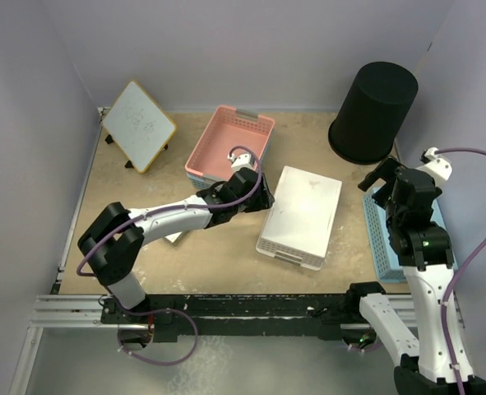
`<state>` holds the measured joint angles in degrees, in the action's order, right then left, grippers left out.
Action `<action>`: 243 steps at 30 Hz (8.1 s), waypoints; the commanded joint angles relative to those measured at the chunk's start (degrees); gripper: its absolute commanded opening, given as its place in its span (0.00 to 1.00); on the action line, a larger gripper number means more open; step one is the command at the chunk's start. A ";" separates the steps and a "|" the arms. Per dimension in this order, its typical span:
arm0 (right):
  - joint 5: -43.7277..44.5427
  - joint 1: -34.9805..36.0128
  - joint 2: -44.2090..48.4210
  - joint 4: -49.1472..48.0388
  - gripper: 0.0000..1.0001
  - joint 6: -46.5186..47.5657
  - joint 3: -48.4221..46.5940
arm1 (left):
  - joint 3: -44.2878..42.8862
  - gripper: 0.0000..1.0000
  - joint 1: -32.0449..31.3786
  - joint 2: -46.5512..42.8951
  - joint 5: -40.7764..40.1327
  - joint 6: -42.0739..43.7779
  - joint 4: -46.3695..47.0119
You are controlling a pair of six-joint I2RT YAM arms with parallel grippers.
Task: Turn the large container upside down
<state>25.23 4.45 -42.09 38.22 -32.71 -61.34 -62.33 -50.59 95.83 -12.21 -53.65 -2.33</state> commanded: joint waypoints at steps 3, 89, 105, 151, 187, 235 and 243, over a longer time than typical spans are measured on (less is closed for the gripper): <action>-9.91 0.12 -2.55 -3.44 0.99 6.65 1.45 | -4.48 0.51 -1.71 -5.69 -5.13 7.38 -4.82; -17.39 15.48 -54.22 -26.30 1.00 9.56 -7.66 | 6.96 0.54 -1.88 -39.08 -27.00 16.14 -19.37; -24.53 13.04 -51.23 -28.70 1.00 6.65 -12.88 | 6.56 0.54 -1.88 -40.81 -28.89 14.92 -21.25; -37.07 17.36 -78.87 -29.08 0.93 -0.25 -43.46 | 7.15 0.54 -1.88 -45.86 -29.74 11.35 -25.41; -33.09 10.96 -77.96 -24.13 0.95 1.10 -44.99 | 6.85 0.65 -1.88 -44.86 -30.46 10.25 -26.80; -7.04 14.73 -8.87 -8.19 1.00 -0.31 13.35 | -38.81 0.55 13.95 20.89 -11.77 31.22 -21.11; -6.58 14.72 -8.21 -7.55 1.00 -0.08 13.68 | -38.97 0.25 14.53 22.68 -10.47 30.63 -20.75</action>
<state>17.08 19.33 -51.31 30.35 -32.47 -47.07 -99.22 -36.84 118.34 -23.05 -23.33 -23.59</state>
